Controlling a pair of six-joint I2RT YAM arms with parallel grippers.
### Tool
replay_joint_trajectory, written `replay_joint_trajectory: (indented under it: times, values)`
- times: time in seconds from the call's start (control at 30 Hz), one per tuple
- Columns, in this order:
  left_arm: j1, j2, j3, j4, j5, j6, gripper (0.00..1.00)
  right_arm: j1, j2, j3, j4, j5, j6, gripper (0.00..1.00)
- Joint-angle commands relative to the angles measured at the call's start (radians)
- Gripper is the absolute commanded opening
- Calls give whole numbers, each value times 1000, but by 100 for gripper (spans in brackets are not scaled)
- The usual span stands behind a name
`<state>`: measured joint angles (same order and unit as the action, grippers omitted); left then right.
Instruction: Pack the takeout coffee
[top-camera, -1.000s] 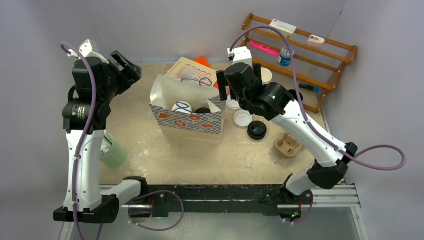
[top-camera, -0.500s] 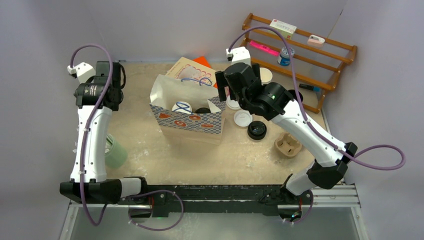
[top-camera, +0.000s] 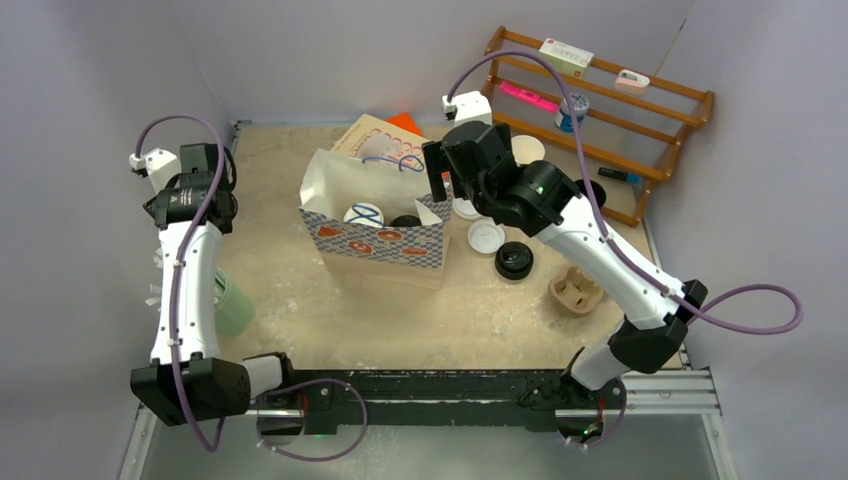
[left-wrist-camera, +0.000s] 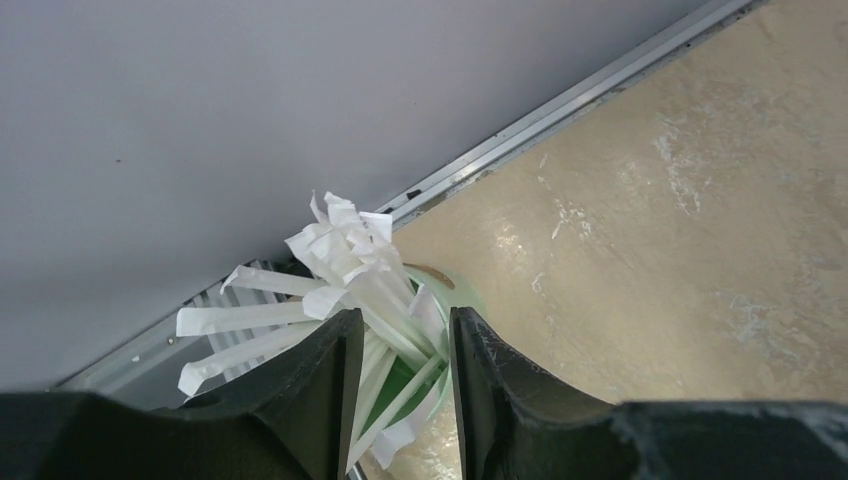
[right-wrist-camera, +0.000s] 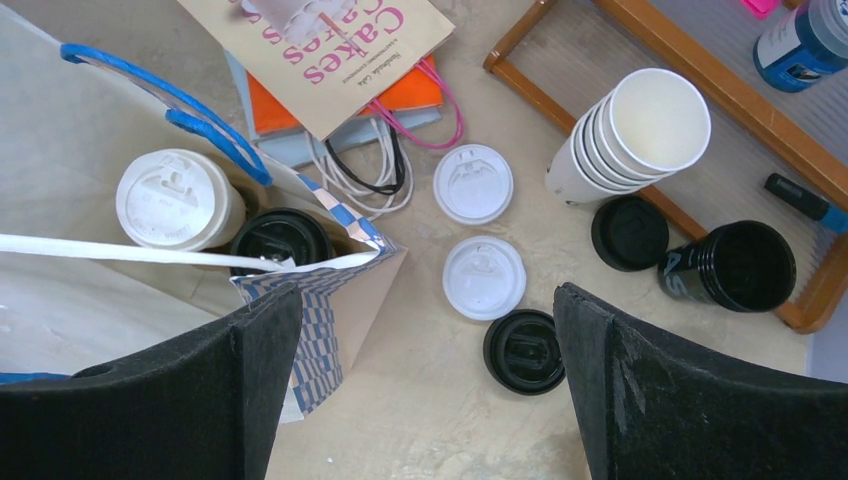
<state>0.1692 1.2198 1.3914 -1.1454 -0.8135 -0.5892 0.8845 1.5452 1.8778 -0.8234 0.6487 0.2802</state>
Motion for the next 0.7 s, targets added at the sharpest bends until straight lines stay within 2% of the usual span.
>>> replay_joint_trajectory:
  times: [0.0, 0.17, 0.37, 0.67]
  values:
    - [4, -10, -31, 132, 24, 82, 39, 0, -2, 44, 20, -24, -20, 97]
    - [4, -4, -71, 166, 35, 92, 38, -1, 0, 47, 22, -31, -24, 97]
    - [7, 6, -93, 161, -36, 79, 41, -2, 5, 44, 22, -32, -28, 97]
    - [26, 20, -132, 170, -48, 56, 40, -1, -2, 37, 20, -34, -35, 97]
